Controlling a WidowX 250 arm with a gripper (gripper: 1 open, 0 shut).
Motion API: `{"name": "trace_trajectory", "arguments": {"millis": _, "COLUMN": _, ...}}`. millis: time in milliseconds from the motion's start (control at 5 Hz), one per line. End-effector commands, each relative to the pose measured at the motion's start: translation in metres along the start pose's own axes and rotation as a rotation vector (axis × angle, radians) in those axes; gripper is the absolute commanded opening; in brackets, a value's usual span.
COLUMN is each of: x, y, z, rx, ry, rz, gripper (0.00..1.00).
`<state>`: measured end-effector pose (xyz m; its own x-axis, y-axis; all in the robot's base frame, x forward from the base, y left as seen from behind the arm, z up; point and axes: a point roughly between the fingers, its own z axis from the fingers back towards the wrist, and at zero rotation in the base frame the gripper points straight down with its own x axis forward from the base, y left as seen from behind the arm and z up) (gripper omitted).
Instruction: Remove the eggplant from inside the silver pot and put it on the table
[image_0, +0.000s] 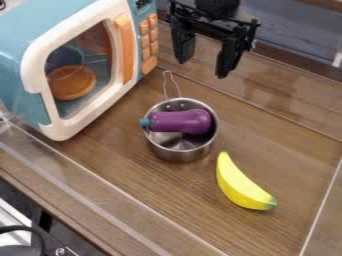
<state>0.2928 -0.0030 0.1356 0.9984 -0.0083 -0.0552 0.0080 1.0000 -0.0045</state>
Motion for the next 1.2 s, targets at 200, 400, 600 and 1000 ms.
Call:
{"name": "trace_trajectory", "arguments": {"millis": 200, "x": -0.012, "y": 0.007, "z": -0.035, "rx": 0.000, "ry": 0.079, "rz": -0.213, "gripper": 1.00}}
{"name": "trace_trajectory", "arguments": {"millis": 400, "x": -0.015, "y": 0.011, "z": -0.046, "rx": 0.005, "ry": 0.075, "rz": -0.302, "gripper": 1.00}}
{"name": "trace_trajectory", "arguments": {"millis": 600, "x": -0.016, "y": 0.013, "z": -0.053, "rx": 0.007, "ry": 0.072, "rz": -0.310, "gripper": 1.00}}
{"name": "trace_trajectory", "arguments": {"millis": 1000, "x": -0.015, "y": 0.015, "z": -0.063, "rx": 0.007, "ry": 0.067, "rz": -0.325, "gripper": 1.00}}
